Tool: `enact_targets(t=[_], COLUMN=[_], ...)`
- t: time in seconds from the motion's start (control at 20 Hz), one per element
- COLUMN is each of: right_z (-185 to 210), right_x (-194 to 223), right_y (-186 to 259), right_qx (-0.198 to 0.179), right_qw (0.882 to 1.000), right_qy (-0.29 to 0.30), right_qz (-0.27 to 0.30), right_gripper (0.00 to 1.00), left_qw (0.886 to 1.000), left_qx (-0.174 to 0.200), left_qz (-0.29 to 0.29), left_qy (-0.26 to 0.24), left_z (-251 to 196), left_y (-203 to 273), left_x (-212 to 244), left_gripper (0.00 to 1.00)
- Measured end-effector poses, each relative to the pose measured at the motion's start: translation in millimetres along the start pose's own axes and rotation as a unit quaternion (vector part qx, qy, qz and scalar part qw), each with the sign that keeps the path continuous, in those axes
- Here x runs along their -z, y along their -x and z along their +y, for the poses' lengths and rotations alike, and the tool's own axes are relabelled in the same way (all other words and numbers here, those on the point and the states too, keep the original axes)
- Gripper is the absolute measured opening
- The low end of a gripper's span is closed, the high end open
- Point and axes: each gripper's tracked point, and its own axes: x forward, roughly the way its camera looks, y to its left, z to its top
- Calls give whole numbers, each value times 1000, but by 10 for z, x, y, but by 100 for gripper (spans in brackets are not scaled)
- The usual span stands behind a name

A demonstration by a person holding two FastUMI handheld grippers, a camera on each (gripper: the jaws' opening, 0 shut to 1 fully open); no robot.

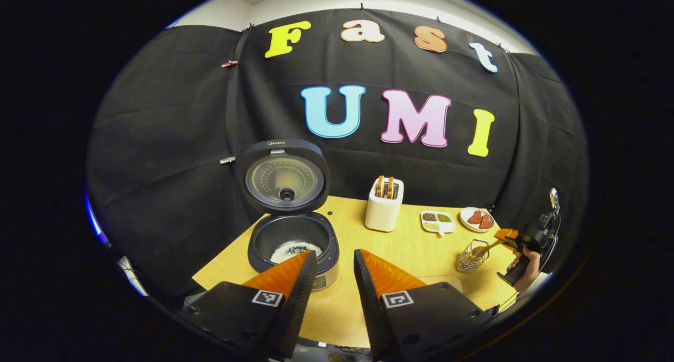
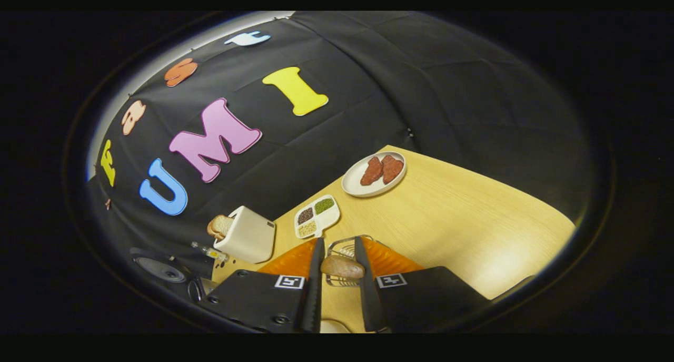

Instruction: Close the left gripper, press the button to open the rice cooker; take a wooden spoon from the chopstick holder with the right hand, scoop a spoonful of rice and pour it into the rice cooker, then put the wooden spoon back into the chopstick holder.

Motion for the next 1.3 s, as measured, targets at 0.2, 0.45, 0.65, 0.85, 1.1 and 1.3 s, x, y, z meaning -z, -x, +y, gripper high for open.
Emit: enact_targets(t=[0.2, 0.45, 0.65, 0.85, 1.1, 1.3], right_z=[26, -40, -115, -98, -19, 196], right_x=[-151, -66, 63, 81, -18, -215], right_y=[-210, -444, -500, -476, -368, -186], right_qx=[7, 28, 35, 35, 19, -6], right_qw=[1000, 999, 997, 998, 998, 997], right_qy=[10, 38, 64, 57, 62, 74], right_qz=[-14, -7, 3, 18, 23, 8], right_gripper=[35, 35, 30, 17, 14, 14], left_qw=[1000, 1000, 1000, 1000, 999, 999], left_qx=[3, 1, -1, 2, 6, 10], left_qz=[4, 15, 23, 28, 24, 15], left_qy=[-1, -1, 4, 7, 25, 40], left_z=[-9, 44, 78, 65, 48, 48], left_y=[-31, -83, -146, -186, -217, -229], left_x=[19, 101, 149, 189, 195, 172], left_gripper=[54, 54, 54, 54, 54, 54])
